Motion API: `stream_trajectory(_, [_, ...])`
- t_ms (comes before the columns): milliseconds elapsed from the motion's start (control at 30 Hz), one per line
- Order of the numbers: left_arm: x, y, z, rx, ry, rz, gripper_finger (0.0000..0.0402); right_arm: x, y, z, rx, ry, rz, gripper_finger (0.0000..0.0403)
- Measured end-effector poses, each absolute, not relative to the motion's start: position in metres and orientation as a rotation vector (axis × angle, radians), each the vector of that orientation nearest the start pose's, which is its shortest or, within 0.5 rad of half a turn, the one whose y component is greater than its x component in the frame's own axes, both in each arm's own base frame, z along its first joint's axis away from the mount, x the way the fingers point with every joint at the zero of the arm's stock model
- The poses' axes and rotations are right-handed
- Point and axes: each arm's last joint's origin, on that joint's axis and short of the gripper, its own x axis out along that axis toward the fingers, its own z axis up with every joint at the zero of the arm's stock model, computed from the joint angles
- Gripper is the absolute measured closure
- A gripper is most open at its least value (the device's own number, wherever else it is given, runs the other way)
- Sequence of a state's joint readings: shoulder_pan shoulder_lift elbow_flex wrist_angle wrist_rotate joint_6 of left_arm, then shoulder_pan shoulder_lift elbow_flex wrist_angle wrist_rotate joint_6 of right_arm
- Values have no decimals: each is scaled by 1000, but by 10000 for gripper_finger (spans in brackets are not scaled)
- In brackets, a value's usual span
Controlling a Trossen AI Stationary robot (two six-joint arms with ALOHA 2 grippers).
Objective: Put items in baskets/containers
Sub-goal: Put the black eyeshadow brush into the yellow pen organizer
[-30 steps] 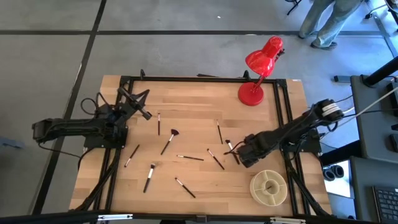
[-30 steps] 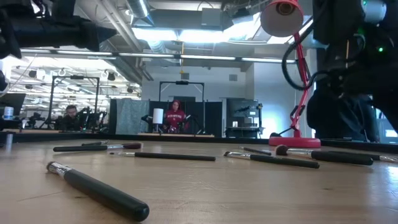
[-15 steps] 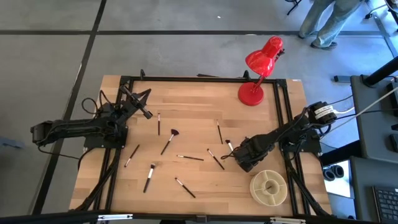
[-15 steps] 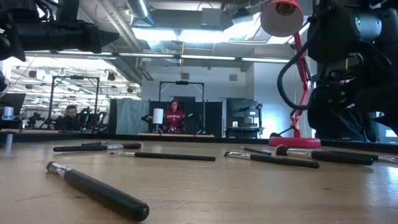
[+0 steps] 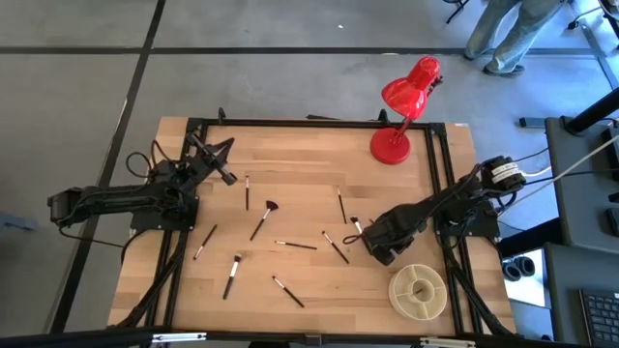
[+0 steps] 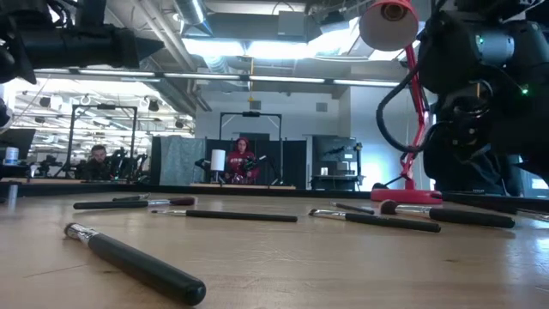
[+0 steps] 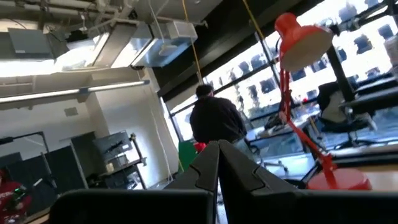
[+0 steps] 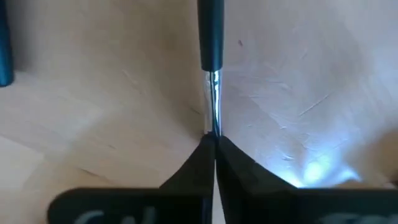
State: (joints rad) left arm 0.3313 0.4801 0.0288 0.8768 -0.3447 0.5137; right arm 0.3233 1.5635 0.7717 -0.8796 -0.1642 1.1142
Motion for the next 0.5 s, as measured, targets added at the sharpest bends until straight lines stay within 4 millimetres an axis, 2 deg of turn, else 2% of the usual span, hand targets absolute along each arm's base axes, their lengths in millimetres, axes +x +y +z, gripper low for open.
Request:
stream_trajectory(100, [109,47,214,463,-298,732,398,210,73,160,577,1705,-640,399])
stream_trajectory(167, [109,46,215,454,-309,713,399,214,73,185,504,1728,-652,399])
stream_trajectory(267, [109,46,215,438,-321,705,399,207,73,223,312,1842,-730,400])
stream_trajectory(333, [109,46,215,429,-327,704,396,212,79,243,267,1809,-659,401])
stream_trajectory(433, [109,46,215,415,-336,702,394,215,90,264,253,1769,-425,401])
stream_trajectory(500, [109,46,215,406,-339,699,394,214,96,275,290,1801,-356,401])
